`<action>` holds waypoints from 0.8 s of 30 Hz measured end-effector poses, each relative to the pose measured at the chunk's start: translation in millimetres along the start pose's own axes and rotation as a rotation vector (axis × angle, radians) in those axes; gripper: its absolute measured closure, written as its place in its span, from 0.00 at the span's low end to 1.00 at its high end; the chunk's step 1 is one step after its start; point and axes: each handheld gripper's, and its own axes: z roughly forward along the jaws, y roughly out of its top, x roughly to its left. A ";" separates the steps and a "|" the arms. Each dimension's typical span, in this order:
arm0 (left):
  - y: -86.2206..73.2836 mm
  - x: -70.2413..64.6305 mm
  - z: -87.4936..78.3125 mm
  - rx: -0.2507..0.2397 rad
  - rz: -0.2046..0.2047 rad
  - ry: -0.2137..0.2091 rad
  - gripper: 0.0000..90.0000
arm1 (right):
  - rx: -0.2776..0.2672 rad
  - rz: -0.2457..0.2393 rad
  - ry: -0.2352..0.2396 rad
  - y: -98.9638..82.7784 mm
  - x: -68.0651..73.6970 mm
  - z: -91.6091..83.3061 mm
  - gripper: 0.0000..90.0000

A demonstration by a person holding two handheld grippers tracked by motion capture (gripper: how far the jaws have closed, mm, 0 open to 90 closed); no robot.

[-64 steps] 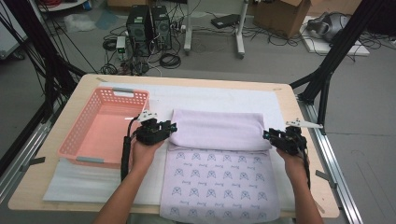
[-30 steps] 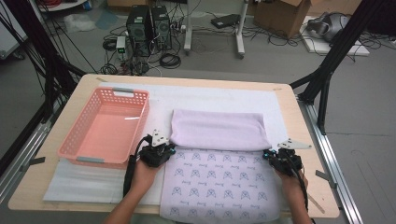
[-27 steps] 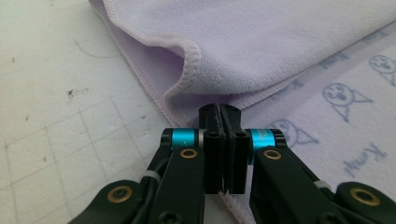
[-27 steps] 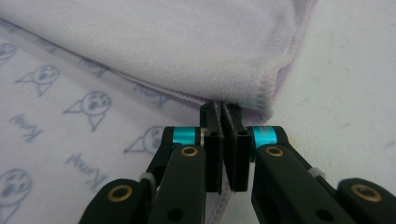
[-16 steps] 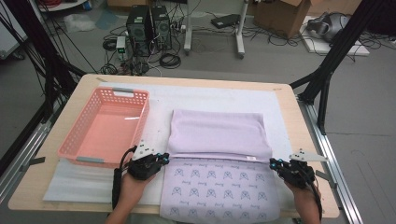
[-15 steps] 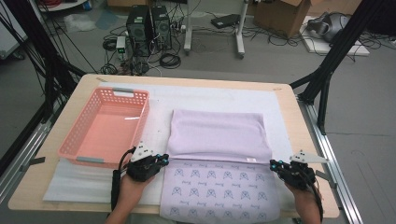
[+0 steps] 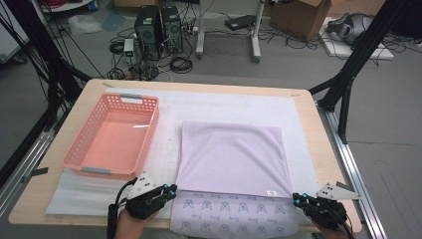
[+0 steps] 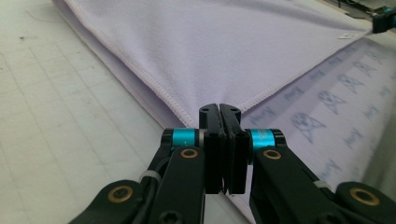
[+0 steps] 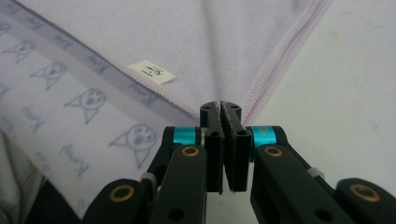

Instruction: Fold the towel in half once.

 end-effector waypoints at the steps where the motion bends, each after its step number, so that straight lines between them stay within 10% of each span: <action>1: -1.4 -1.9 -2.3 0.000 0.002 -0.001 0.98 | -0.003 -0.002 0.004 -1.9 1.3 -1.9 0.98; 13: -17.6 -23.3 -31.2 0.009 0.030 -0.105 0.96 | 0.000 -0.005 0.047 -18.4 20.9 -34.4 0.97; 17: -9.3 -13.2 -20.1 -0.032 -0.022 -0.094 0.56 | -0.009 0.020 0.043 -17.1 19.7 -32.6 0.76; 24: 19.4 6.6 19.2 -0.057 -0.009 -0.035 0.51 | -0.076 0.032 -0.007 9.2 14.1 -12.4 0.70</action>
